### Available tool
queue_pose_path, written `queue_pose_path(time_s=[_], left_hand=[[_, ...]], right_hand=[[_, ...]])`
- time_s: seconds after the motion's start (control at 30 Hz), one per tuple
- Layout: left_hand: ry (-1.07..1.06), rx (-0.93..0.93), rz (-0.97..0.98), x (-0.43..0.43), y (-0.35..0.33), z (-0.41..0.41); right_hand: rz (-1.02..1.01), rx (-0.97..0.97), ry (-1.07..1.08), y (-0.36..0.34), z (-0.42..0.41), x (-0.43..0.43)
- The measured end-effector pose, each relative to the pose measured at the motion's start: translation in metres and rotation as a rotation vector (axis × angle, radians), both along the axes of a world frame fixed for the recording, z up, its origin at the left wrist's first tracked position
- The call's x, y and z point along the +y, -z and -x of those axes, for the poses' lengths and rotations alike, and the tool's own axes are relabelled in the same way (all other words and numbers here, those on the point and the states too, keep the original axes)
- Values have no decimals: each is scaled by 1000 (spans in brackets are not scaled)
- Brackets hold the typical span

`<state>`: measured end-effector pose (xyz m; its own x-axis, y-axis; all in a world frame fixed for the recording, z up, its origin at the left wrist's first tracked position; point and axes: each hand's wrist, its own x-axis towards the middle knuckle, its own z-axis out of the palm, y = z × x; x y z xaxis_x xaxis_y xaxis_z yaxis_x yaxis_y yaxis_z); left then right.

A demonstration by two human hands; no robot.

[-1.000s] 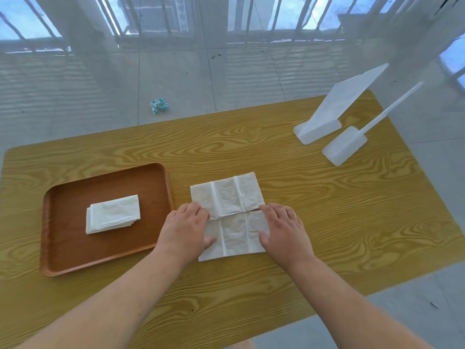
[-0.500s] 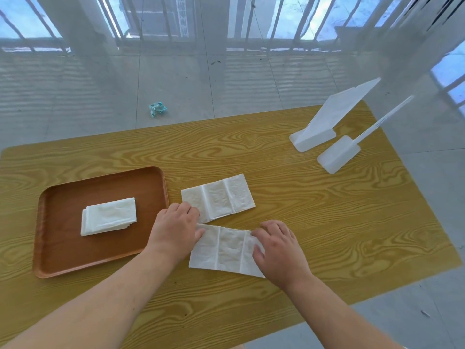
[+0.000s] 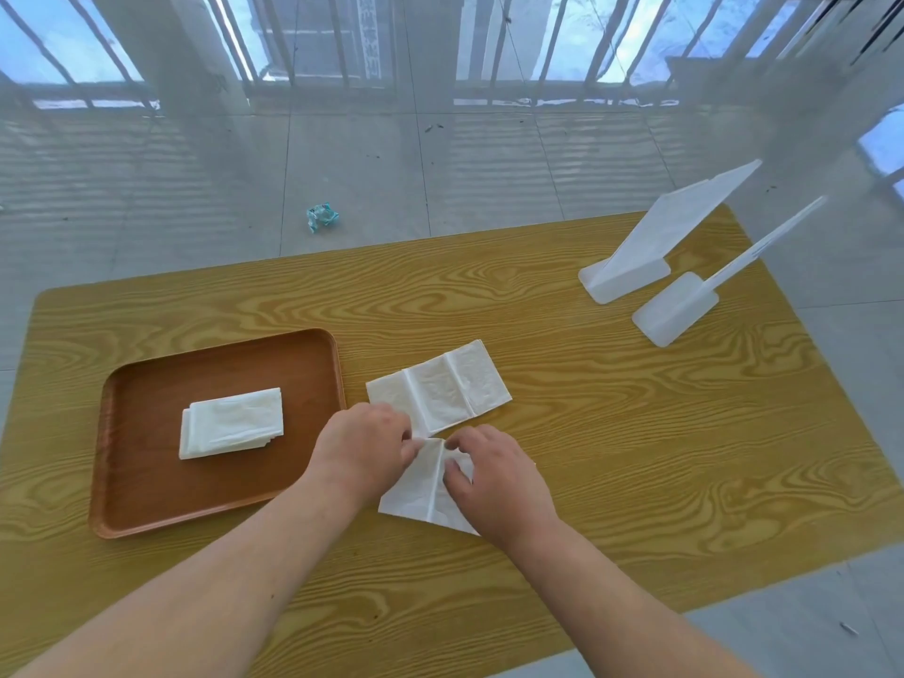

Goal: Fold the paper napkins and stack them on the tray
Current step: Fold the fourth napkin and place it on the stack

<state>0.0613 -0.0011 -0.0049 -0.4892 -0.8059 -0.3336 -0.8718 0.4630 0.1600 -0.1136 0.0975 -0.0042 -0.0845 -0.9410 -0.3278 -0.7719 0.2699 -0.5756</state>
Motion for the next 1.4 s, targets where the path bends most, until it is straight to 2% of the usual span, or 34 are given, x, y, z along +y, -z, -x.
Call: queue_pose_path(time_s=[0.1, 0.2, 0.27, 0.4, 0.5, 0.6, 0.7, 0.77, 0.9, 1.0, 1.07, 1.17, 1.23, 1.4], left_hand=[[-78, 96, 2, 0, -3, -5], [-180, 133, 40, -9, -3, -8], [-184, 108, 14, -18, -3, -7], [-159, 55, -33, -31, 3, 4], [-231, 25, -53, -36, 9, 11], [-329, 4, -135, -38, 9, 15], [-354, -3, -247, -31, 11, 16], [-470, 145, -374, -23, 14, 14], [-856, 667, -715, -12, 9, 9], [-1029, 952, -878, -10, -1, 6], [-1084, 1081, -938, -10, -9, 5], [-1060, 1151, -958, -11, -19, 3], [-1002, 1156, -932, -12, -25, 2], [-842, 1036, -770, -24, -35, -15]], right_hand=[[38, 151, -276, 10, 3, 9], [51, 250, -410, 19, 14, 24], [55, 285, -416, 21, 25, 32], [77, 261, -270, 15, 41, 36], [100, 228, -210, 8, 39, 31], [110, 122, -86, 3, 25, 24], [-10, -71, 141, -1, 8, 17], [-87, -228, 311, -2, 1, 12], [-175, -408, 569, -4, 0, 0], [-245, -574, 707, -6, 3, -9], [-316, -814, 768, -10, 1, -16], [-310, -1152, 815, -18, -5, -28], [-250, -1167, 791, -22, -7, -38], [-165, -1000, 622, -38, -3, -58]])
